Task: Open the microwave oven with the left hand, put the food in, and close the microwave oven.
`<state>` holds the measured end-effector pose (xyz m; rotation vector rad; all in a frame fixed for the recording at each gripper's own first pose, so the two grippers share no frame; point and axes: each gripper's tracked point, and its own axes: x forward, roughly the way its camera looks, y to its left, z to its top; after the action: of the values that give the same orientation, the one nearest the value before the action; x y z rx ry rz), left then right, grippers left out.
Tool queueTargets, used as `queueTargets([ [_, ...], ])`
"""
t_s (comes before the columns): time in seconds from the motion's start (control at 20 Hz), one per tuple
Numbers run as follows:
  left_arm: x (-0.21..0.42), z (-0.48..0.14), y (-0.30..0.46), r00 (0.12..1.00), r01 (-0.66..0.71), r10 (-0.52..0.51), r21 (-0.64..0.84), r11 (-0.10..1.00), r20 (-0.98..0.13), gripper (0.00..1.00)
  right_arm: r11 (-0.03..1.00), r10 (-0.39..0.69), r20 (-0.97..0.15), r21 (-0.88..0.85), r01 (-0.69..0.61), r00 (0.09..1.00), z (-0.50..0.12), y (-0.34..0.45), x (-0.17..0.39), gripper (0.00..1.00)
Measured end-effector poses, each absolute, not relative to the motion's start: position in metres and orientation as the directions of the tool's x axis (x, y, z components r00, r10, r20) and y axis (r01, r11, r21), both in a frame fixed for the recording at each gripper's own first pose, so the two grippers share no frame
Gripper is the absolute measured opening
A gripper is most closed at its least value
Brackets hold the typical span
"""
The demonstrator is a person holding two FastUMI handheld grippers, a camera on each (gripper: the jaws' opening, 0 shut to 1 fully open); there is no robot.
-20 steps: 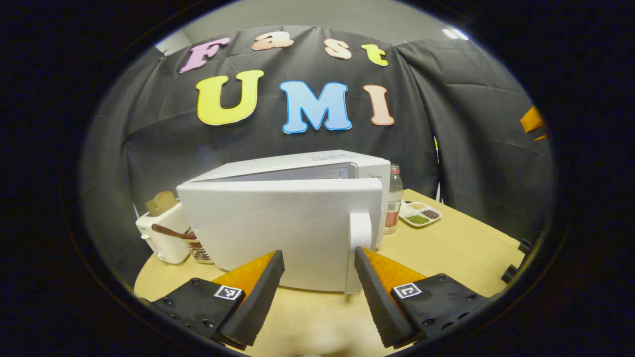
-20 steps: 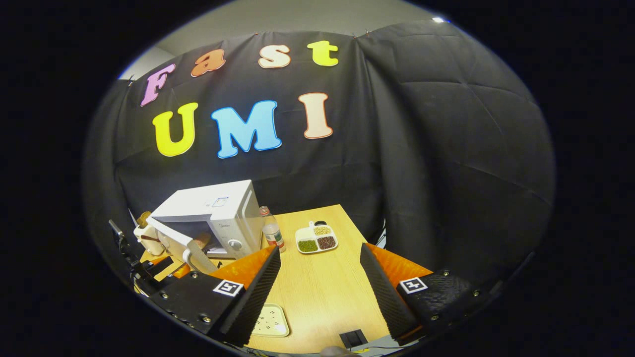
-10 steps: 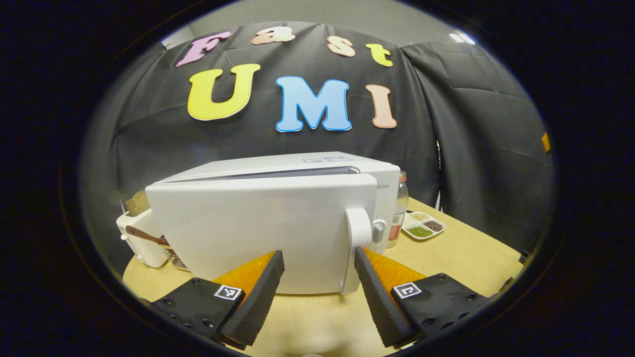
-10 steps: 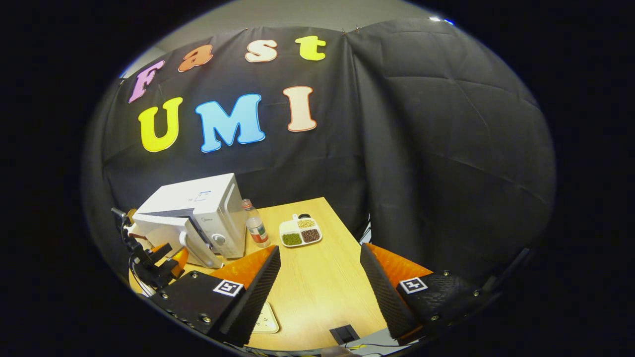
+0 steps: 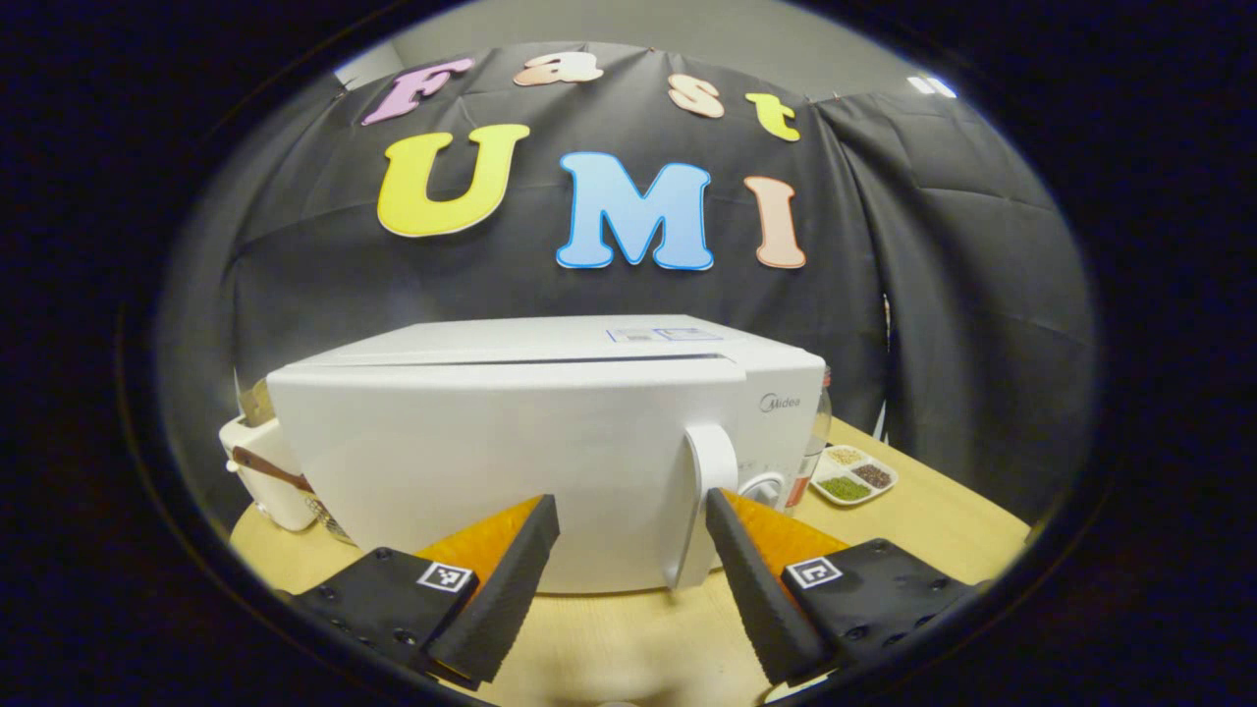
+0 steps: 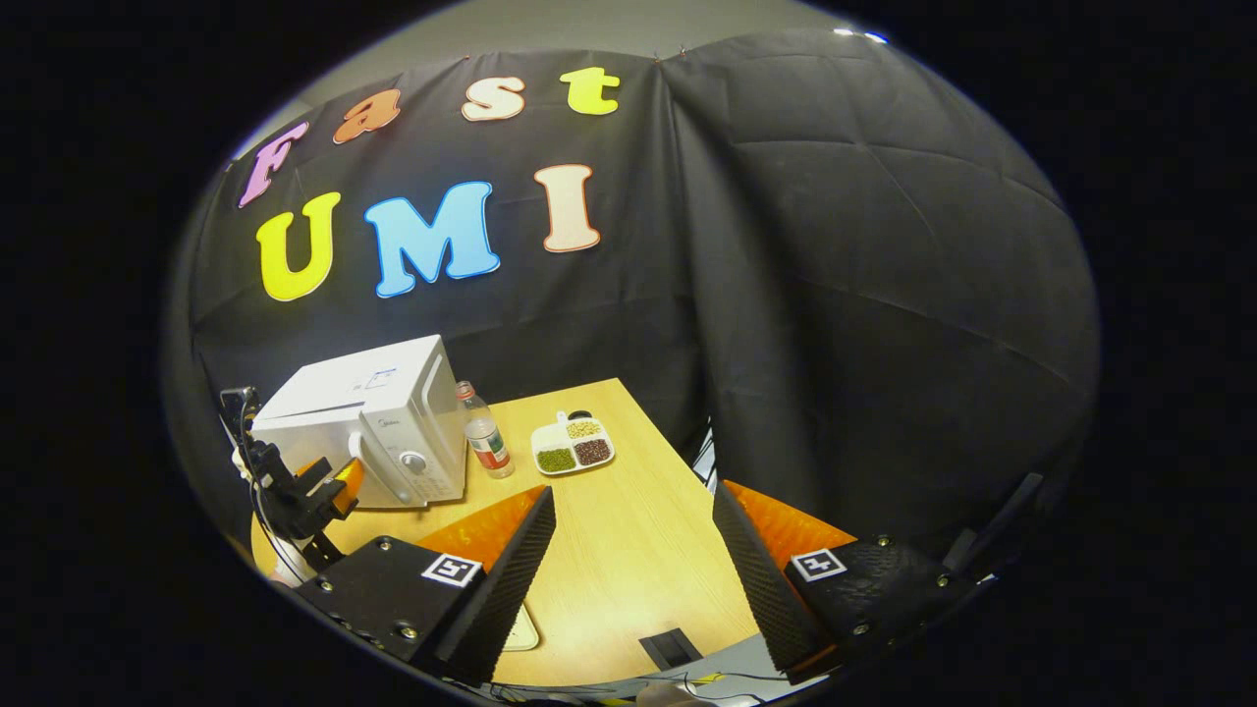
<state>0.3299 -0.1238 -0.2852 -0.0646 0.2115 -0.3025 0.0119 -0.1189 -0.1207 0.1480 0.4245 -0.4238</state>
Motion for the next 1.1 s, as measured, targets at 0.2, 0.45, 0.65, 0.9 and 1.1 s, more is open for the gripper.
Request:
queueTargets([
  [0.2,0.329,-0.28,-0.124,0.939,0.279,-0.286,-0.067,0.958,-0.191,1.0,0.898,-0.367,-0.43,0.068,0.435,0.825,-0.12,-0.119,0.007,0.99],
  [0.45,0.329,-0.269,-0.128,0.956,0.239,-0.242,-0.04,0.97,-0.164,1.0,0.9,-0.355,-0.437,0.077,0.428,0.826,-0.123,-0.115,0.001,0.99],
  [0.65,0.335,-0.273,-0.143,0.956,0.229,-0.231,-0.036,0.973,-0.183,1.0,0.907,-0.341,-0.451,0.074,0.415,0.825,-0.123,-0.111,-0.008,0.99],
  [0.9,0.311,-0.279,-0.141,0.945,0.248,-0.245,-0.012,0.969,-0.216,0.97,0.928,-0.299,-0.425,0.081,0.365,0.854,-0.112,-0.104,-0.008,0.99],
  [1.1,0.283,-0.269,-0.135,0.947,0.23,-0.226,-0.013,0.973,-0.228,0.97,0.949,-0.254,-0.406,0.068,0.307,0.878,-0.102,-0.098,-0.008,0.99],
])
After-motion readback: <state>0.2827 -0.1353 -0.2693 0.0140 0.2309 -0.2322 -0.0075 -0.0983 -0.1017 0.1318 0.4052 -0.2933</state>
